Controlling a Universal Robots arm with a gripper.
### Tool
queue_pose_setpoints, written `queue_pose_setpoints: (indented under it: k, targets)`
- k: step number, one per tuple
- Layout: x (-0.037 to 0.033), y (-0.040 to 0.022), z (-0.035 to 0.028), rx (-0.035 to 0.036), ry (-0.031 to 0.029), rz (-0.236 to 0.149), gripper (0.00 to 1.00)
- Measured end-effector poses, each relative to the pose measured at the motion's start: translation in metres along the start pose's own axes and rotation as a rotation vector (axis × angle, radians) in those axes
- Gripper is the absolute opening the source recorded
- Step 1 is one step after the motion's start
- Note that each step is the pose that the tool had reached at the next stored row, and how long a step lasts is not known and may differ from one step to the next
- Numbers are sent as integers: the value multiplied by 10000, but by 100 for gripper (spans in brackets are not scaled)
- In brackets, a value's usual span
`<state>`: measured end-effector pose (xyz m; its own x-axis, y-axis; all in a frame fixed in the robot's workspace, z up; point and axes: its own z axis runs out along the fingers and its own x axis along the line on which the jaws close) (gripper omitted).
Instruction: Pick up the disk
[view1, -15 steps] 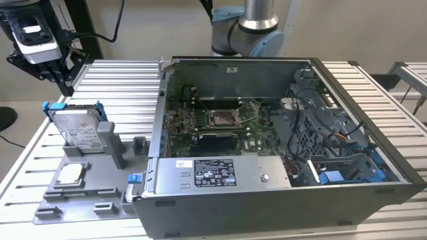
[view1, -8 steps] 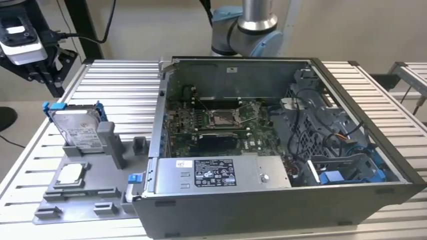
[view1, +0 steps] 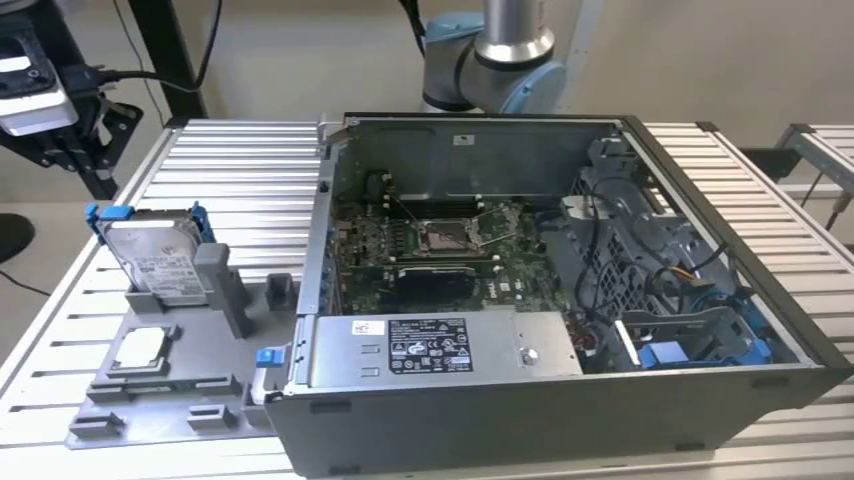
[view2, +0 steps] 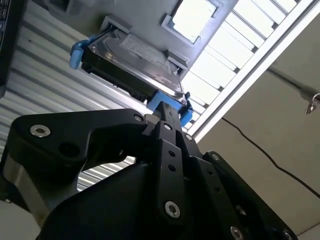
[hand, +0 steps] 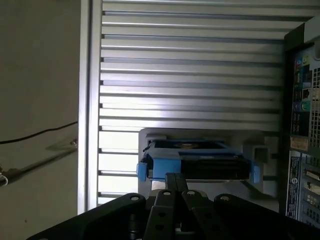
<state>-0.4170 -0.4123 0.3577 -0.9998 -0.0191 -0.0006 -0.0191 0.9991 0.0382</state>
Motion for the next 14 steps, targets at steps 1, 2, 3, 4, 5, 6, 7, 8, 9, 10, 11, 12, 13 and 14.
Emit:
queue_pose_setpoints:
  k: [1,2,3,4,5,6,7,8,9,10,11,12,13,14]
  targets:
    - [4,-1,0,0,-1,0,0]
    - [6,-1,0,0,-1,-2,0]
    - [6,0,0,0,-1,-1,0]
    - [7,0,0,0,-1,-1,0]
    - [8,0,0,0,-1,0,0]
    - [8,0,0,0,-1,0,0]
    - [9,0,0,0,-1,0,0]
    - [9,0,0,0,0,0,0]
    - [10,0,0,0,0,0,0]
    - [10,0,0,0,-1,0,0]
    - [11,0,0,0,-1,0,0]
    - [11,0,0,0,0,0,0]
    - [11,0,0,0,0,0,0]
    - [12,0,0,0,-1,0,0]
